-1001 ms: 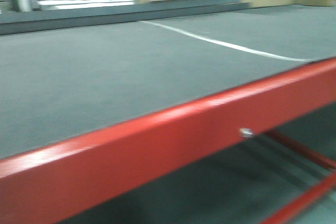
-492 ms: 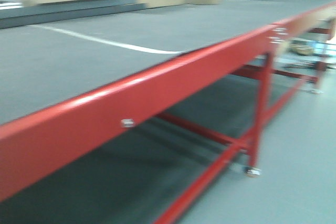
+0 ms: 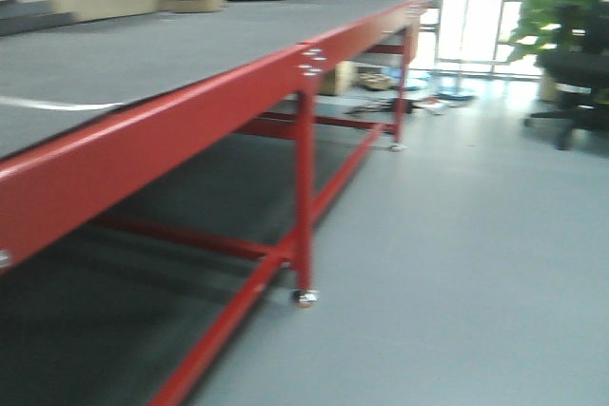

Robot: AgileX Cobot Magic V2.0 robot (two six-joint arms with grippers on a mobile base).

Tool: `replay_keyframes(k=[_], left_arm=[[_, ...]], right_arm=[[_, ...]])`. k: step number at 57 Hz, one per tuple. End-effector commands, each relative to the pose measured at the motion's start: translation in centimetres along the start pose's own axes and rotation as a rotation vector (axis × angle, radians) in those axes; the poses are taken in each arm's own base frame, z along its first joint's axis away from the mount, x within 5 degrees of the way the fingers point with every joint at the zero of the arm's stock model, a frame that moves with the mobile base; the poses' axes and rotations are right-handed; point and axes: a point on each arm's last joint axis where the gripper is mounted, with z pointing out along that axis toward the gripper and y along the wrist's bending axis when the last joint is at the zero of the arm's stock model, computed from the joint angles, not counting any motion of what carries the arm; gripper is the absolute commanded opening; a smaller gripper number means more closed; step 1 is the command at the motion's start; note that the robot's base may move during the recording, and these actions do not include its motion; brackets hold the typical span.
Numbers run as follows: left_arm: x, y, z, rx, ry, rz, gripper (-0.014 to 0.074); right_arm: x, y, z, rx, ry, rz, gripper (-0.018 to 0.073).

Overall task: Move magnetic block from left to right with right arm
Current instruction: 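Drive the base away from the table holding the cube in the right gripper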

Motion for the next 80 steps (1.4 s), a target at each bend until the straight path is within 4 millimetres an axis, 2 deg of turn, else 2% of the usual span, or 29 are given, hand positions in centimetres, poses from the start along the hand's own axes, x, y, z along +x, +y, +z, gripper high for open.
replay_keyframes(k=[1, 80], left_arm=[[-0.58, 0.06, -0.11, -0.006, -0.093, -0.002, -0.0126], [-0.58, 0.06, -0.11, -0.006, -0.093, -0.002, -0.0126]], right_arm=[[-1.72, -0.07, -0.1, 0.011, -0.113, -0.022, 0.0307], [-1.72, -0.07, -0.1, 0.011, -0.113, -0.022, 0.0307]])
